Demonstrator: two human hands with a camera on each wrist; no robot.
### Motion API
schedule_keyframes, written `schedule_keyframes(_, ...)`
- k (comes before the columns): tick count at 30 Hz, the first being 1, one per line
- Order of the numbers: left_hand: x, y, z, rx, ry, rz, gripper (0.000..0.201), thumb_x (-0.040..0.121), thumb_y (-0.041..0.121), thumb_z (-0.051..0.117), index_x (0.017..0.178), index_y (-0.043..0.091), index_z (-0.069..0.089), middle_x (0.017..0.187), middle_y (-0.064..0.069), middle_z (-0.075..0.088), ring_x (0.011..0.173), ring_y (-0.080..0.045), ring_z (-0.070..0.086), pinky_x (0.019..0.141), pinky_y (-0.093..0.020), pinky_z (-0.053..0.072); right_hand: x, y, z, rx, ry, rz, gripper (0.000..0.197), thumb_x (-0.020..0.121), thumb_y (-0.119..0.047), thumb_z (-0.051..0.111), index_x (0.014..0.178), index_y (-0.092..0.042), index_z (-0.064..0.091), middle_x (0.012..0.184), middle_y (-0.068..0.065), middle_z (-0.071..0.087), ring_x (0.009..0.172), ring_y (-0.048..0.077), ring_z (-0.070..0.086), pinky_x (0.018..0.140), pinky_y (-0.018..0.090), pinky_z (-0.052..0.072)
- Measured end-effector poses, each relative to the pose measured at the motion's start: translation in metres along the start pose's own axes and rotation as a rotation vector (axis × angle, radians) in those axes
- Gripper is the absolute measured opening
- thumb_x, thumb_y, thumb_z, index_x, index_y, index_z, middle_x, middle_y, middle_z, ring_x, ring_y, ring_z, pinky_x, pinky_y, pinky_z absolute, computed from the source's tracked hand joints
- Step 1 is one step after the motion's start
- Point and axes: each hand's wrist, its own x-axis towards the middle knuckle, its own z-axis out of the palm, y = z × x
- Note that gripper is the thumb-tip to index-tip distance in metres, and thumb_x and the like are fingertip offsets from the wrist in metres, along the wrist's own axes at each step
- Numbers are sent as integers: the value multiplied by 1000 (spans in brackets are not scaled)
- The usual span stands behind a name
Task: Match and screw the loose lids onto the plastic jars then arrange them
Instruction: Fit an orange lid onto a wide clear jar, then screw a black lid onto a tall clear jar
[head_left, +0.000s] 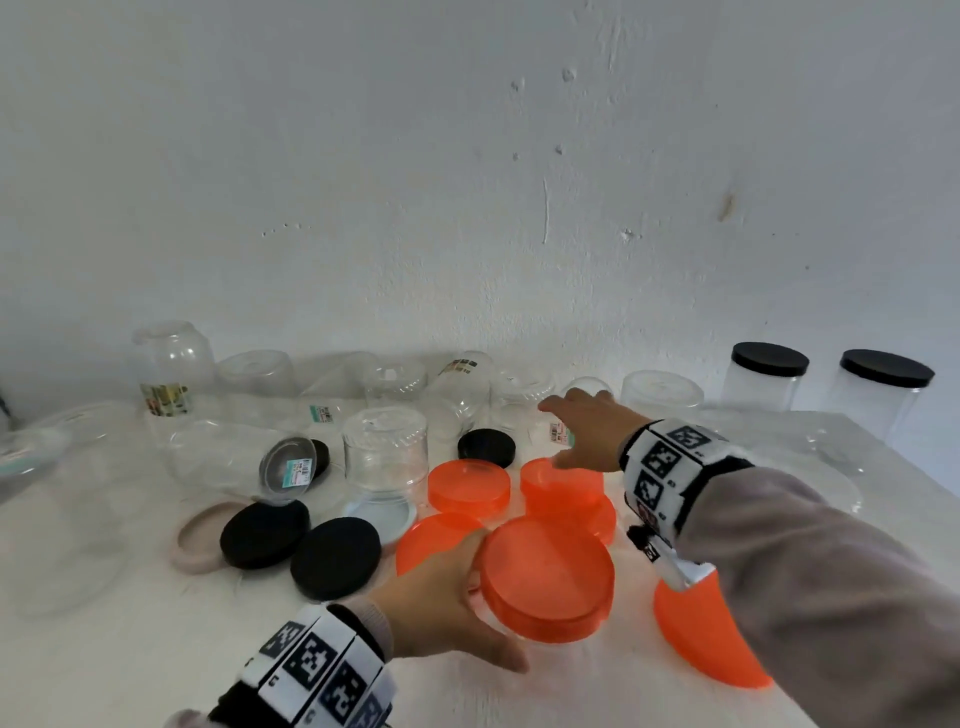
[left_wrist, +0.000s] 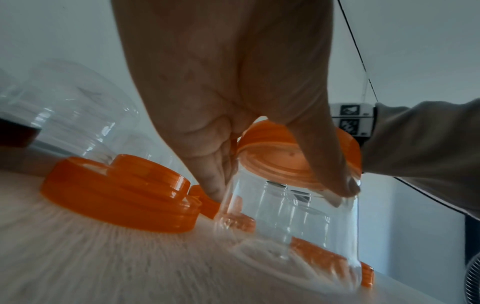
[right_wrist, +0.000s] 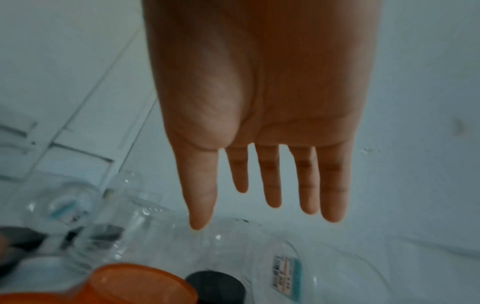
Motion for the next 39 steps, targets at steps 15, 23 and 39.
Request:
schedule_keyframes(15, -20, -2, -56, -264, 275, 23, 88, 54, 15, 90, 127, 27, 42, 114, 10, 68, 106, -6, 64, 86, -20, 51, 120, 13, 42, 32, -68, 197, 69, 84, -27, 62, 144, -32, 29, 147, 22, 9, 122, 40, 44, 98, 42, 44)
schedule_keyframes(23, -5, 4, -71, -265, 419, 21, 92, 45, 33, 92, 123, 32, 43, 119, 5, 64, 107, -6, 63, 92, -25, 51, 111, 14, 39, 40, -28, 265, 65, 85, -36, 64, 138, -21, 31, 139, 19, 22, 113, 39, 50, 101, 43, 40)
schedule_keyframes(39, 137, 62, -77, 26, 512, 27, 96, 51, 33, 90, 130, 6, 43, 118, -14, 62, 105, -28, 63, 94, -47, 50, 17, 50, -68, 392, 443, 232, 63, 77, -38, 68, 130, -34, 33, 122, 9, 31, 98, 42, 55, 79, 38, 48)
